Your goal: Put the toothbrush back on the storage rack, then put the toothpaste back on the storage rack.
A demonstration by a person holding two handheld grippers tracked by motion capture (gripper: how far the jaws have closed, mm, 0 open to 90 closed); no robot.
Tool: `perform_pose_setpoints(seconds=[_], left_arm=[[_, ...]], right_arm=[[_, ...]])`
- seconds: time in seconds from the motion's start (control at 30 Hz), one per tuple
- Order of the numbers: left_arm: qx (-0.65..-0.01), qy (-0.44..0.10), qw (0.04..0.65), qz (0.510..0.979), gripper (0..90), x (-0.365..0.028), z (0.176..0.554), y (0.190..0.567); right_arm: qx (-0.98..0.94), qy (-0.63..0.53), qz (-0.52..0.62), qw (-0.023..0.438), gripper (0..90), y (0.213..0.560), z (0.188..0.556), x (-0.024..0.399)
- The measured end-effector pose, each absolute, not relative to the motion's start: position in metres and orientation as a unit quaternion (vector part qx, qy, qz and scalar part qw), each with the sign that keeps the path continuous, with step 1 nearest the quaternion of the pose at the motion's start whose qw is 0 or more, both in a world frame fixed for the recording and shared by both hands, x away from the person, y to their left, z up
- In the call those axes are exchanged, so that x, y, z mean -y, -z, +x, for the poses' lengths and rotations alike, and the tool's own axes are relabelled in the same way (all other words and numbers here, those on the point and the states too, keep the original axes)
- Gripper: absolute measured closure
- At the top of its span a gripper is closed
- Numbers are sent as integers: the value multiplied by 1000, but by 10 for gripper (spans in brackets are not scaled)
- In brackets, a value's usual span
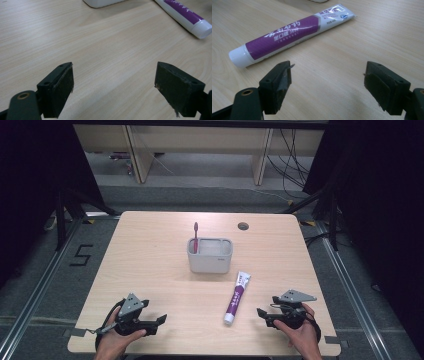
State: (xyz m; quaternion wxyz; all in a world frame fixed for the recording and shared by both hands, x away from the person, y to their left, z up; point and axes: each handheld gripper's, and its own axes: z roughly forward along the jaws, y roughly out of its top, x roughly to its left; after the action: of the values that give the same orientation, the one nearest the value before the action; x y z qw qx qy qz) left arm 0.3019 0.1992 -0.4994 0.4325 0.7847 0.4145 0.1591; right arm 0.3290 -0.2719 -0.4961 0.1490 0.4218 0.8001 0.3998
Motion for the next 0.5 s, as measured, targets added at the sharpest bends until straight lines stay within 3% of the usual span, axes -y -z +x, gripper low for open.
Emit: perform_pose_setpoints(seconds=[0.5], left_arm=[[-411,-170,429,786,153,-202,301,500]], right_arm=[[-798,-398,430,142,230,496,328,267]])
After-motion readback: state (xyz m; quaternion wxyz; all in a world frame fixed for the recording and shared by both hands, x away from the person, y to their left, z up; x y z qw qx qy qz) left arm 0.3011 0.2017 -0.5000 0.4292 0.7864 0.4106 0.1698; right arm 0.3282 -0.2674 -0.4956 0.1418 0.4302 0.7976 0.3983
